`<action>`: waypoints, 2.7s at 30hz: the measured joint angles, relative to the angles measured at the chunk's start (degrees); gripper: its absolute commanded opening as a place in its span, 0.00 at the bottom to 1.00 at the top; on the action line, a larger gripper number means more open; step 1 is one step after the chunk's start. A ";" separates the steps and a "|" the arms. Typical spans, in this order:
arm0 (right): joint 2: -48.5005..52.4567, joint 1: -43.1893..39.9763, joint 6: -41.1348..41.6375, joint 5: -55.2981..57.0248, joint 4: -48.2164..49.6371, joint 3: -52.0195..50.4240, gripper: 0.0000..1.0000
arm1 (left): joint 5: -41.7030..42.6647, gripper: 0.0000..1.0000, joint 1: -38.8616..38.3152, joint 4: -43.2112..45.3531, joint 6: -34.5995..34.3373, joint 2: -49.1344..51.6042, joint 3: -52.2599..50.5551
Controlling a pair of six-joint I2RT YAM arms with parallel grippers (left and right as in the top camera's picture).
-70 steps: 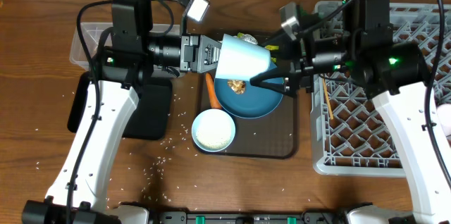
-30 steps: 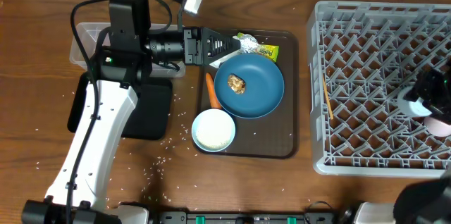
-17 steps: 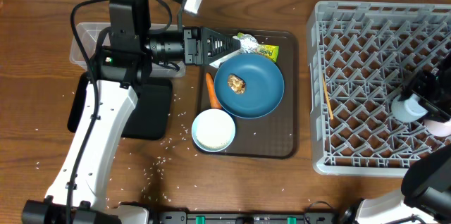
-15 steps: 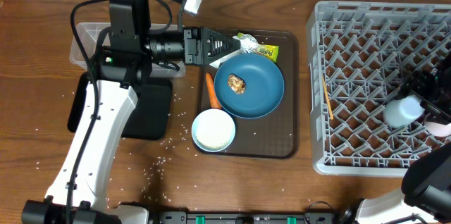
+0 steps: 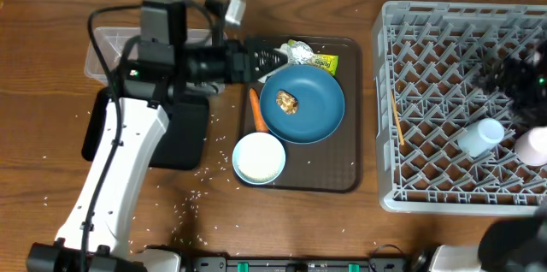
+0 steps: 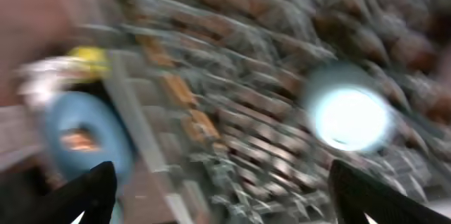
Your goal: Sort waste into correct bins and load items into the dishwasher rack
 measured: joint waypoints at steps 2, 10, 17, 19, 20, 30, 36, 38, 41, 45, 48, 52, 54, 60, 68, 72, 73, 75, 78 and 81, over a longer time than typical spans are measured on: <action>-5.27 2.05 -0.22 -3.82 2.58 0.76 0.90 | -9.27 0.60 -1.84 -5.35 2.01 0.00 -0.11; -16.02 10.67 2.27 -5.31 3.93 2.05 0.90 | -36.63 0.65 -7.89 -13.40 7.56 0.22 -0.46; -14.73 14.34 4.02 -2.82 3.28 2.05 0.90 | -45.13 0.67 -12.33 -13.88 9.31 6.05 -0.48; -14.71 14.73 4.04 -2.23 3.17 2.05 0.90 | -46.12 0.67 -12.68 -14.08 9.35 8.28 -0.50; -14.73 14.78 4.07 -1.90 3.06 2.05 0.90 | -46.36 0.67 -12.68 -14.40 9.31 9.07 -0.55; -14.73 14.78 4.24 0.26 2.45 2.05 0.91 | -49.24 0.67 -12.68 -27.43 8.87 10.05 -1.42; -14.73 14.78 4.26 1.03 3.15 2.05 0.91 | -49.11 0.67 -12.92 -25.05 8.92 10.05 -2.12; -14.71 14.78 4.26 1.11 3.67 2.05 0.91 | -48.98 0.66 -13.44 -20.98 9.11 10.05 -2.16; -14.69 14.78 4.28 1.22 3.80 2.05 0.91 | -48.96 0.66 -14.78 -16.28 9.38 10.10 -2.16; -14.69 14.78 4.28 1.22 3.06 2.05 0.91 | -49.72 0.66 -16.00 -11.45 9.40 11.17 -2.16; -14.69 14.78 4.28 1.22 2.84 2.05 0.91 | -51.82 0.66 -15.93 -9.40 9.38 14.05 -2.16; -14.69 14.78 4.28 1.22 2.56 2.05 0.91 | -53.46 0.66 -15.58 -6.91 9.38 19.08 -2.16; -14.67 14.78 4.26 1.22 2.56 2.05 0.91 | -53.68 0.59 -15.41 -6.10 9.35 21.29 -2.16; -14.67 14.78 4.28 1.22 2.34 2.05 0.91 | -51.82 0.38 -15.34 -4.33 9.46 24.24 -2.16; -14.67 14.78 4.26 1.22 2.16 2.05 0.92 | -48.87 0.21 -15.37 -2.67 9.57 27.76 -2.14; -14.67 14.78 4.26 1.22 2.10 2.05 0.92 | -47.58 0.08 -15.34 -1.36 9.35 28.04 -2.16; -14.67 14.78 4.26 1.22 2.05 2.05 0.92 | -47.32 0.08 -15.34 -0.83 9.44 28.04 -2.16; -14.67 14.78 4.26 1.22 1.95 2.05 0.92 | -46.97 0.08 -15.30 -0.52 9.55 28.04 -2.14; -14.67 14.78 4.26 1.22 1.60 2.05 0.92 | -46.71 0.16 -15.41 0.00 9.68 28.04 -2.16; -14.67 14.78 4.26 1.25 1.31 2.05 0.92 | -46.75 0.16 -15.34 0.57 9.55 28.06 -2.16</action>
